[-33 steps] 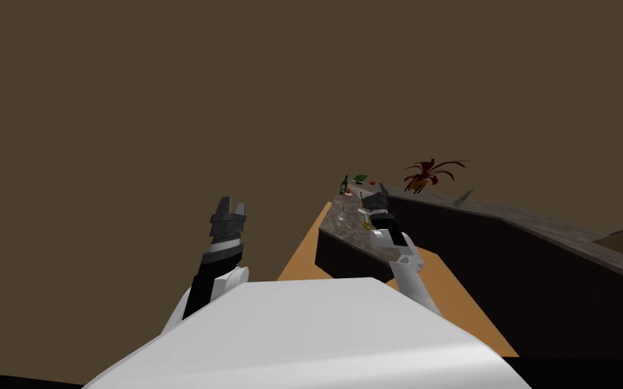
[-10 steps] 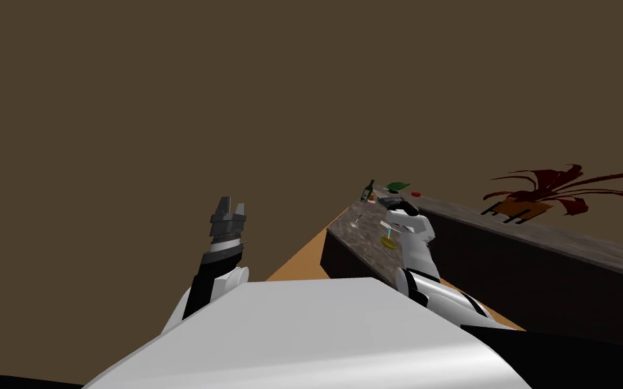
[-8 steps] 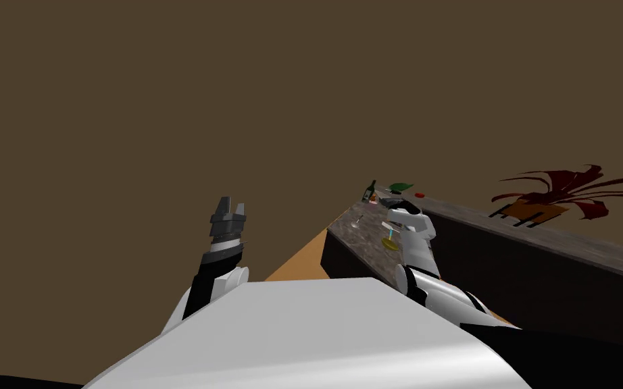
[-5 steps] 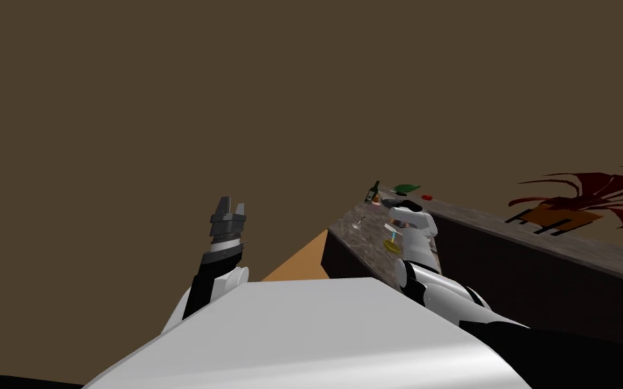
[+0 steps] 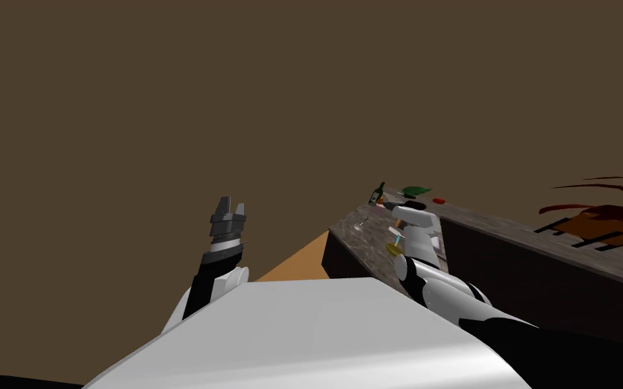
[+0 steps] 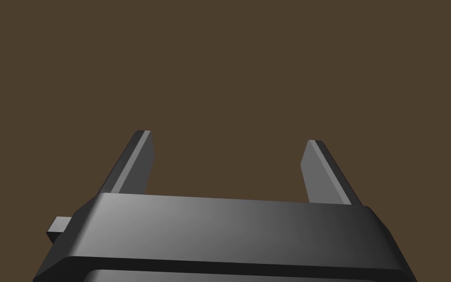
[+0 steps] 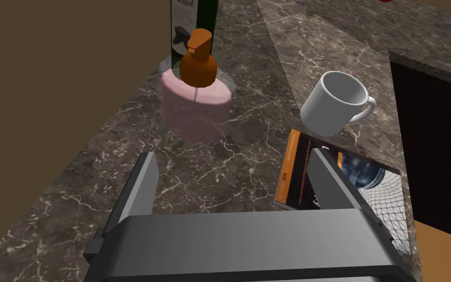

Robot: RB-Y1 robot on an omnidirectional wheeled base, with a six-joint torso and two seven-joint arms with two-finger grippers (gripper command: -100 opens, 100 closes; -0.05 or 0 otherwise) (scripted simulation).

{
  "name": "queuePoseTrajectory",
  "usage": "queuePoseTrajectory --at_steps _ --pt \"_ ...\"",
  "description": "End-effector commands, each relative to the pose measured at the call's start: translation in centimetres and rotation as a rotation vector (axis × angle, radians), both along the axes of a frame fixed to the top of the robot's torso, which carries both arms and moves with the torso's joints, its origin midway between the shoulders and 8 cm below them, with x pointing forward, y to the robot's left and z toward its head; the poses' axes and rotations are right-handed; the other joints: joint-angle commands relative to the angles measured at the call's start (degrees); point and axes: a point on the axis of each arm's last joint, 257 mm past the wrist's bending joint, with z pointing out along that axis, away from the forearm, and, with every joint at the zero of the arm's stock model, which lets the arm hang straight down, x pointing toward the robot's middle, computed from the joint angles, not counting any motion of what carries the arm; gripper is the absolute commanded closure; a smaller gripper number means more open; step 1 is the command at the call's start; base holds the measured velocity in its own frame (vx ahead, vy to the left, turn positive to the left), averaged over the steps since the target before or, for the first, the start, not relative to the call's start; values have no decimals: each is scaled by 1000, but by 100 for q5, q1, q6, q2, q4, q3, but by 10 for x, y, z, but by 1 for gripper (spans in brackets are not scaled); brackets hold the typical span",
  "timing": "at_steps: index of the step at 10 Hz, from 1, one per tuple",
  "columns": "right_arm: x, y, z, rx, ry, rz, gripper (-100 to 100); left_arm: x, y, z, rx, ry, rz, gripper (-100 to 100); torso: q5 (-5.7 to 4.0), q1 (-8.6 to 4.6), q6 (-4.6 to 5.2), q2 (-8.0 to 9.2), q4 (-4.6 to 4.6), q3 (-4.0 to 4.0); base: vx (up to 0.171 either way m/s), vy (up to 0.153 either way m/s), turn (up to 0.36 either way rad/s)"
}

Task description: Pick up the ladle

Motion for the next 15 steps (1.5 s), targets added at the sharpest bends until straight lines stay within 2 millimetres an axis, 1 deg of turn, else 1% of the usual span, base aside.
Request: queuePoseTrajectory --at_steps 1,2,3,4,5,6,7,8,9,10,11,12,13,14,15 --pt "-6 -13 -4 89 -7 -51 -100 0 0 0 0 0 0 0 0 0 0 0 0 0 -25 -43 244" --pt "-10 -12 -22 134 24 -63 -100 0 0 0 0 0 0 0 1 -3 -9 0 0 0 -33 -61 150" --pt "-10 -12 -24 138 30 -63 -100 0 0 0 0 0 0 0 -2 -8 -2 2 0 1 -19 -31 -1" --pt "-16 -21 -24 218 12 -110 -100 0 0 0 0 0 0 0 0 -2 0 0 0 0 -35 -48 247" --pt "-20 -19 -41 256 43 -122 -100 0 0 0 0 0 0 0 1 -5 -9 2 1 1 -32 -54 179" --pt "-21 -19 -43 261 50 -122 -100 0 0 0 0 0 0 0 -2 -6 -2 2 0 1 -12 -23 -16" --pt "-27 -25 -49 345 42 -168 -100 0 0 0 0 0 0 0 0 1 1 -1 0 -1 -29 -48 207" --pt "-31 -22 -61 381 67 -180 -100 0 0 0 0 0 0 0 0 -4 -8 0 0 0 -30 -57 177" --pt "-36 -27 -63 446 53 -217 -100 0 0 0 0 0 0 0 -2 -7 -2 0 0 0 -47 -63 192" --pt "-41 -22 -78 492 79 -235 -100 0 0 0 0 0 0 0 -1 -11 -4 5 1 3 -44 -59 139" --pt "-43 -20 -81 502 92 -237 -100 0 0 0 0 0 0 0 -2 -9 -2 5 1 3 -16 -22 25" --pt "-50 -19 -92 591 91 -283 -100 0 0 0 0 0 0 0 -1 1 2 -1 0 0 -32 -21 241" --pt "-53 -15 -98 614 113 -291 -100 0 0 0 0 0 0 0 1 3 -7 0 0 0 -29 -44 122" --pt "-54 -14 -99 617 117 -291 -100 0 0 0 0 0 0 0 0 -3 0 -1 0 -1 -10 -28 -15" --pt "-60 -11 -111 705 119 -336 -100 0 0 0 0 0 0 0 0 1 2 -4 -1 -2 -27 -31 236"
